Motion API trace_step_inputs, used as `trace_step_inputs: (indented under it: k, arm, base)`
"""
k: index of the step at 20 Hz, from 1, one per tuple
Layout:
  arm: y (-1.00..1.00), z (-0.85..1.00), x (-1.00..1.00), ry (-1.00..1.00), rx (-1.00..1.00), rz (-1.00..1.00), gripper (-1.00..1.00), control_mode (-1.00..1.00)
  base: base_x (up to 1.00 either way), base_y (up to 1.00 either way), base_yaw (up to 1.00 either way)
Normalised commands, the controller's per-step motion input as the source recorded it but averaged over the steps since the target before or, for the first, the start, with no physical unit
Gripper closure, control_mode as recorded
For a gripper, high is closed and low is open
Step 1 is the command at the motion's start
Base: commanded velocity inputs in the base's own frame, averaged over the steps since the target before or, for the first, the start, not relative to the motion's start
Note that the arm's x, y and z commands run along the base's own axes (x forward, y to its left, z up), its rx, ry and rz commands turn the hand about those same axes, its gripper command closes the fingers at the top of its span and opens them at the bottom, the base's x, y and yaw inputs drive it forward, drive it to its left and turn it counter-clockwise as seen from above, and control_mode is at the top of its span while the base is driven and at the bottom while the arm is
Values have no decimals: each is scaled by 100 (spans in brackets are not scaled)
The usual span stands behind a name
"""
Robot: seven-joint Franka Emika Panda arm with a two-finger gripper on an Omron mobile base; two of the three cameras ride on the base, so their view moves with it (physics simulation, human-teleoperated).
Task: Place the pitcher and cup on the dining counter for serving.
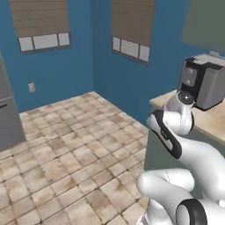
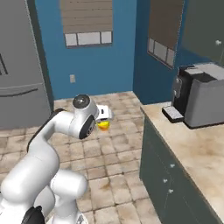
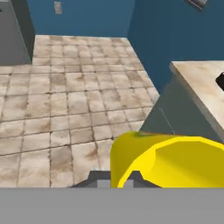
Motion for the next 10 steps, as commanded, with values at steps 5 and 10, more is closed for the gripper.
trace_step_inputs:
  k: [5, 10]
  arm:
    - [0, 0, 0, 0, 0, 0, 100, 100]
    - [0, 0, 0, 0, 0, 0, 100, 100]
  base:
    - [-7, 0, 100]
    - [-2, 0, 100]
